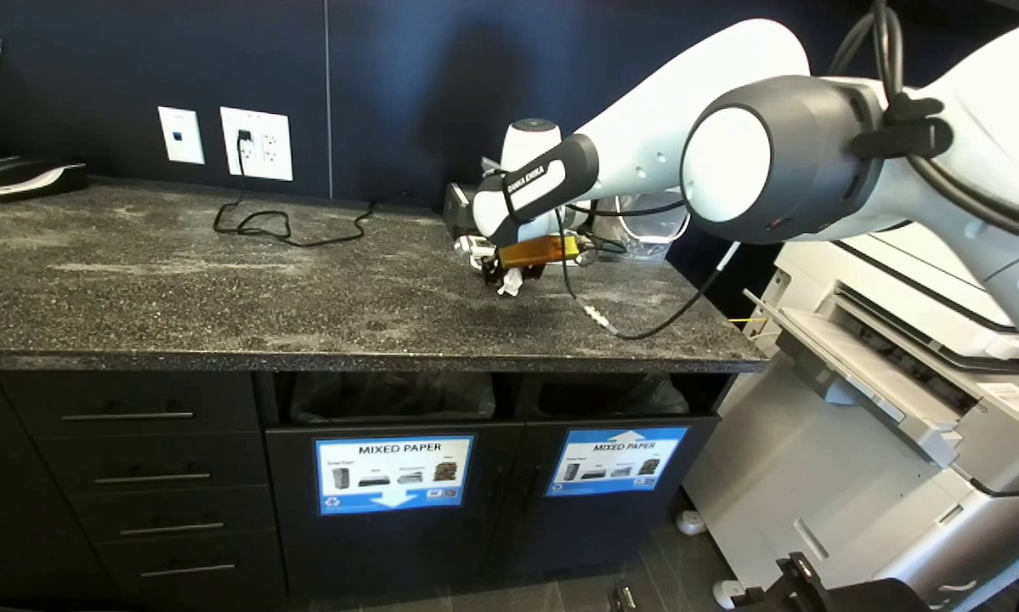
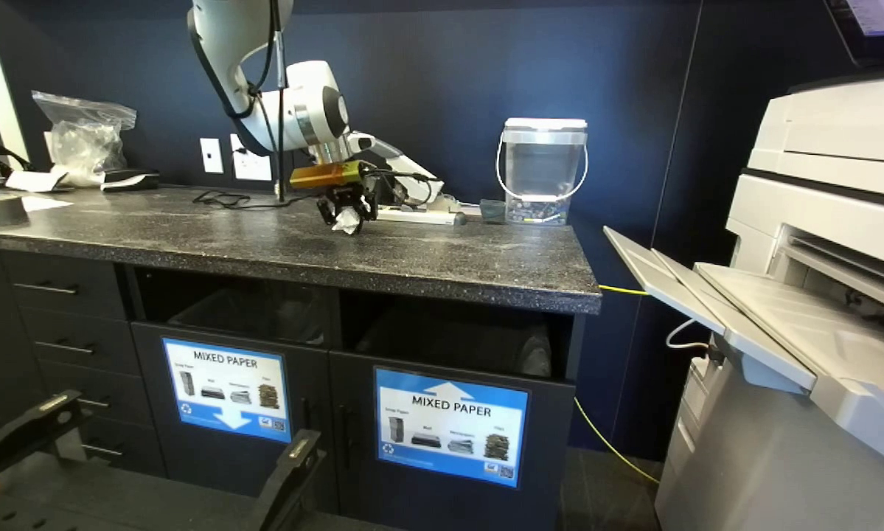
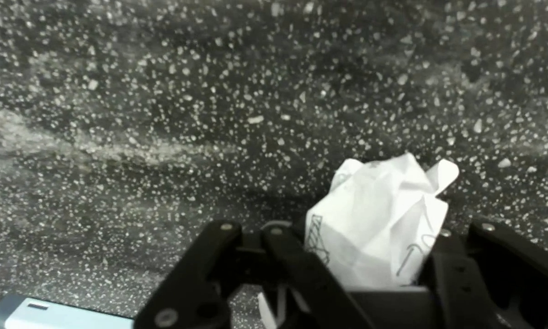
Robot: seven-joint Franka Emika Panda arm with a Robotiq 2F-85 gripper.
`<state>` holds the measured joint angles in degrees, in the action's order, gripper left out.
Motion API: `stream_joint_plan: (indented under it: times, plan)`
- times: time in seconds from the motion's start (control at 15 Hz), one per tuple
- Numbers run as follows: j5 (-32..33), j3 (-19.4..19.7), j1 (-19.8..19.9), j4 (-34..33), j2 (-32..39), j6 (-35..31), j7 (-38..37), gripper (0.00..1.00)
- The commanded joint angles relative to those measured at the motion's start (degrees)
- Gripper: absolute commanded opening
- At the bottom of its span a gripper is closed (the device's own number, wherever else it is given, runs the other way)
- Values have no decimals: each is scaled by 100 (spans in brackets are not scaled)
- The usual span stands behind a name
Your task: Place the papers on the counter inside the bin on the right
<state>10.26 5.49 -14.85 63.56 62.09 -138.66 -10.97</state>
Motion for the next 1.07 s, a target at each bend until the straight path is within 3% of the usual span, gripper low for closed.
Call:
stream_joint_plan:
  times: [0.0, 0.47, 1.0]
  plan:
    - [119, -218, 144, 1233, -744, -182, 726, 14]
    - [34, -545, 619, 2911, -1824, -201, 1644, 15]
    - [-8, -555, 1057, 5157, -3084, -651, 1664, 14]
